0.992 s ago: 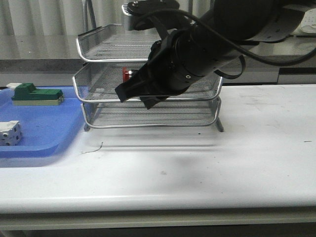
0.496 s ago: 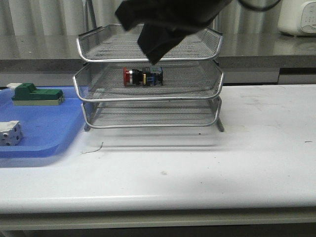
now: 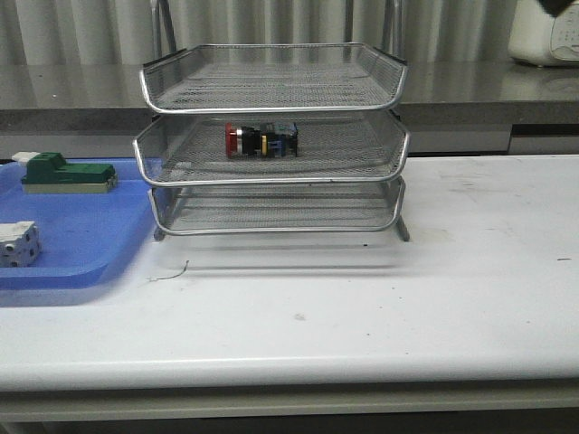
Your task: Place button on rack with both arms
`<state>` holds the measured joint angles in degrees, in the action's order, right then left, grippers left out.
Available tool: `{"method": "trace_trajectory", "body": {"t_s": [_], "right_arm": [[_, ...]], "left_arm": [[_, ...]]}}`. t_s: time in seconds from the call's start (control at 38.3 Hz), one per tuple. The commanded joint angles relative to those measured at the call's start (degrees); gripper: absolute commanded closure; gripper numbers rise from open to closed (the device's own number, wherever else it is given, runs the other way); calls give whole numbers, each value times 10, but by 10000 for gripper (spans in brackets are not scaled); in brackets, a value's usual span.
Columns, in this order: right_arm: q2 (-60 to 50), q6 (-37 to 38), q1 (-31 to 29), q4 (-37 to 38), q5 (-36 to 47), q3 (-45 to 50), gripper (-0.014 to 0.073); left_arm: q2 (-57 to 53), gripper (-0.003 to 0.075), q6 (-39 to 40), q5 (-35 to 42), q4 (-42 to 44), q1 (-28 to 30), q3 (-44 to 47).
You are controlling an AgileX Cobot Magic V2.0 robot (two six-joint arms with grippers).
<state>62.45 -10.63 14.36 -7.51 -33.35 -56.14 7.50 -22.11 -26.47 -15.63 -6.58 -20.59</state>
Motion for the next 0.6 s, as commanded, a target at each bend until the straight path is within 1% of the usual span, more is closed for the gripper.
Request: {"method": "trace_trajectory", "body": {"t_s": [0.0,0.21,0.37,0.57], "right_arm": [[-64,5,-33,3,32,30,653],[-185,8,-42,1,74,150,653],[-298,8,-42,1,113,243,653],[-416,8,-42,0,142,324,653]], "left_arm": [[5,739,6,45,-10,1,-13],[5,739,6,45,-10,1,-13],[5,739,6,45,-10,1,-13],[5,739,6,45,-10,1,-13]]}}
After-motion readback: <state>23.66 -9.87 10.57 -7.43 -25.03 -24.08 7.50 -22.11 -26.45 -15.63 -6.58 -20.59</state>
